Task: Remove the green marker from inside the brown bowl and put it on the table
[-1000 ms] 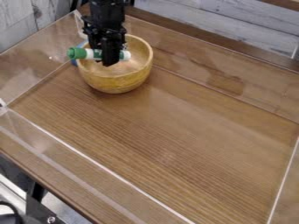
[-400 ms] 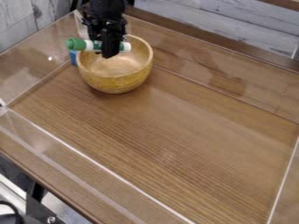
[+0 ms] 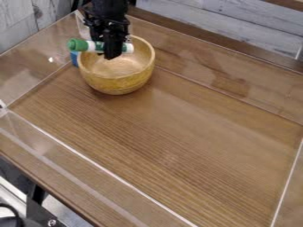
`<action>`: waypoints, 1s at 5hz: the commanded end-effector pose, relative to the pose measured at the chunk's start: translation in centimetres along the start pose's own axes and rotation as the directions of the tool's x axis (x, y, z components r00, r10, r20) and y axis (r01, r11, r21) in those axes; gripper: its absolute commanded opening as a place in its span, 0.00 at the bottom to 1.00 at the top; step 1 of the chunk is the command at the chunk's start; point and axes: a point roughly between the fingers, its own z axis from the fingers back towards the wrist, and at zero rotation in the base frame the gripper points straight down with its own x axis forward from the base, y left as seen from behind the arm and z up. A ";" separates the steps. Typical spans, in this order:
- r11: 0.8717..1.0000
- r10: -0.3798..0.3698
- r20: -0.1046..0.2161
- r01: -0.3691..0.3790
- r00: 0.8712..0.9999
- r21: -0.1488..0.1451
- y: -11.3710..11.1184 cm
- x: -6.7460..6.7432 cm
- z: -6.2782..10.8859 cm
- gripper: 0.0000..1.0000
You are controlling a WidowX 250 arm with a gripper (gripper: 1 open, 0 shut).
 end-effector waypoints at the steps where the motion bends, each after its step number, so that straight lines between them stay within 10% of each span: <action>1: 0.997 -0.018 0.110 0.009 0.994 0.082 -0.2 0.6 4.4 0.00; 5: 0.994 -0.040 0.114 0.028 0.993 0.103 -2.2 1.1 5.9 0.00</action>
